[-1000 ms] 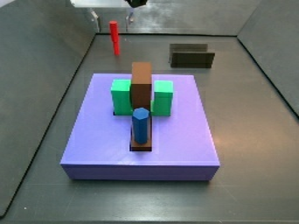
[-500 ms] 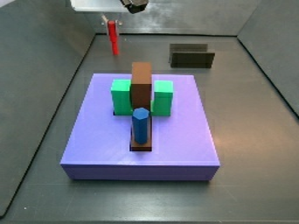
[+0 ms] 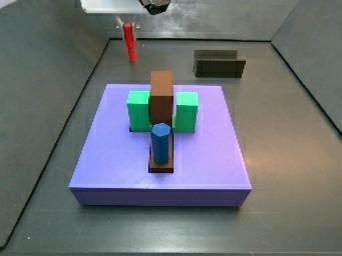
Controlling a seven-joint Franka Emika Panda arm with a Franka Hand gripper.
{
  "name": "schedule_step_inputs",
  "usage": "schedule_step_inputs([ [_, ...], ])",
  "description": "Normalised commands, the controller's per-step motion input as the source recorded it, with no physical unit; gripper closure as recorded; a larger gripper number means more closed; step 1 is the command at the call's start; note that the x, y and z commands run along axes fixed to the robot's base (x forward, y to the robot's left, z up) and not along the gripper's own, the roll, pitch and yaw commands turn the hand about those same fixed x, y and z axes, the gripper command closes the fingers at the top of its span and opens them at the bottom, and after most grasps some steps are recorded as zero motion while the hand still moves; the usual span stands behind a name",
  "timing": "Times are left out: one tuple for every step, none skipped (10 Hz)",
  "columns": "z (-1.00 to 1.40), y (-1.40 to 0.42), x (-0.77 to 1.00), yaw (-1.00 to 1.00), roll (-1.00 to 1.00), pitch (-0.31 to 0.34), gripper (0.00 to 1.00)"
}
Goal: Pick up the red object. Move up. Move to above the board. Insert the red object.
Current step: Pick up the red object, then move up.
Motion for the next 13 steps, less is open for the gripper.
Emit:
schedule_step_inputs([
  [0.0,0.0,0.0,0.0,0.0,0.0,1.0],
  [0.0,0.0,0.0,0.0,0.0,0.0,1.0],
  [0.0,0.0,0.0,0.0,0.0,0.0,1.0],
  [0.0,0.0,0.0,0.0,0.0,0.0,1.0],
  [0.0,0.0,0.0,0.0,0.0,0.0,1.0],
  [0.0,0.0,0.0,0.0,0.0,0.0,1.0],
  [0.0,0.0,0.0,0.0,0.0,0.0,1.0],
  [0.0,0.0,0.0,0.0,0.0,0.0,1.0],
  [0.0,0.0,0.0,0.0,0.0,0.0,1.0],
  [0.0,0.0,0.0,0.0,0.0,0.0,1.0],
  [0.83,0.0,0.0,0.0,0.0,0.0,1.0],
  [0.82,0.08,0.03,0.04,0.01,0.007,1.0],
  [0.55,0.05,-0.02,0.02,0.02,0.062,1.0],
])
